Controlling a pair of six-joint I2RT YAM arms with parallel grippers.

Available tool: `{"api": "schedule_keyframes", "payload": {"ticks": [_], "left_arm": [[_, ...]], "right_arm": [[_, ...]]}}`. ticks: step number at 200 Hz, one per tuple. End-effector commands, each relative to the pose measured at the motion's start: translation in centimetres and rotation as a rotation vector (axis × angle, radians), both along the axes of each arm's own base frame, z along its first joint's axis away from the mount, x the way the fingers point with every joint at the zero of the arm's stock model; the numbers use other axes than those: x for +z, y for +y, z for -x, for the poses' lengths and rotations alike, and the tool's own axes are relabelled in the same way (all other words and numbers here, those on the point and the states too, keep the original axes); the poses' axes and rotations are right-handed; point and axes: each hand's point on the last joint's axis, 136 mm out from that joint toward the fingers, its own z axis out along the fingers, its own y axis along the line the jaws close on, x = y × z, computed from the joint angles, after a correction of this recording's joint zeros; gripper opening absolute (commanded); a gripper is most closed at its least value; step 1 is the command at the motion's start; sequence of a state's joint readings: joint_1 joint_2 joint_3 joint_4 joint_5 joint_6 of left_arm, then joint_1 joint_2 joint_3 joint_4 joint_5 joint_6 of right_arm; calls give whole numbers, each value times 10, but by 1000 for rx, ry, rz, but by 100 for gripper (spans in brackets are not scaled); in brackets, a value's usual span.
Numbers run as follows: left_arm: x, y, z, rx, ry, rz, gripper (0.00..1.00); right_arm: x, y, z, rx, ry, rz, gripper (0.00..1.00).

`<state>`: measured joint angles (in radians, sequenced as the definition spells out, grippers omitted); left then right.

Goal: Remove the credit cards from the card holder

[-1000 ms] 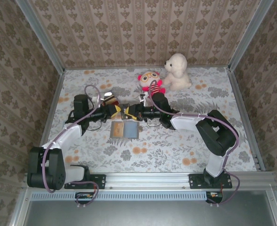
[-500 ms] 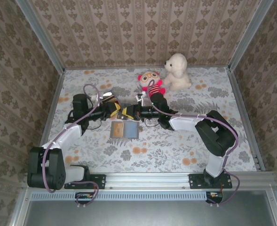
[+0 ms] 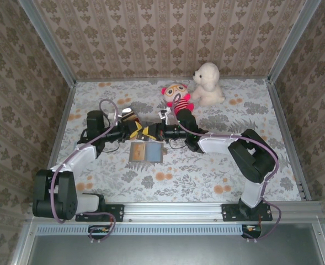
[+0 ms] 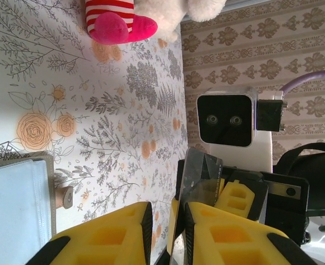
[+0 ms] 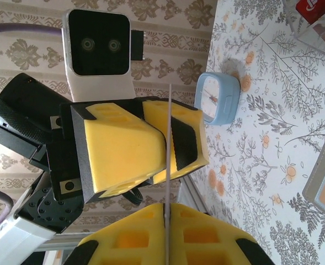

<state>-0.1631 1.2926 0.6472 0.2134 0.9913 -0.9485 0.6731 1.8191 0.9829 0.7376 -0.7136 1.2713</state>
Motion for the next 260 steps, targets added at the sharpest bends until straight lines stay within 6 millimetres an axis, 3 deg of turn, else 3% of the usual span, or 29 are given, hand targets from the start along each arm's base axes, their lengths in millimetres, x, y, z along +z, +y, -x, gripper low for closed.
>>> {"api": "schedule_keyframes", "payload": {"ticks": [1, 59, 98, 111, 130, 155, 172, 216, 260], "left_arm": [[8, -4, -2, -24, -42, 3, 23], [25, -11, 0, -57, -82, 55, 18], [28, -12, -3, -58, -94, 53, 7], [27, -12, -4, -54, -95, 48, 0], [23, -10, -9, -37, -97, 16, 0], [16, -3, -19, -11, -135, -108, 0], [8, 7, -29, 9, -184, -243, 0], [13, 37, -64, 33, -348, -569, 0], [31, 56, -107, 28, -551, -807, 0]], "right_arm": [[11, 8, 4, 38, -30, -44, 7], [13, 14, 5, 65, -28, -67, 7], [11, 14, 5, 69, -29, -64, 8], [10, 12, 5, 67, -28, -60, 11], [3, 3, 0, 40, -15, -36, 23], [-16, -21, -9, -33, 7, 48, 55], [-30, -41, -14, -78, 6, 148, 69], [-60, -113, -27, -229, -28, 502, 90], [-65, -173, -39, -330, -42, 606, 100]]}}
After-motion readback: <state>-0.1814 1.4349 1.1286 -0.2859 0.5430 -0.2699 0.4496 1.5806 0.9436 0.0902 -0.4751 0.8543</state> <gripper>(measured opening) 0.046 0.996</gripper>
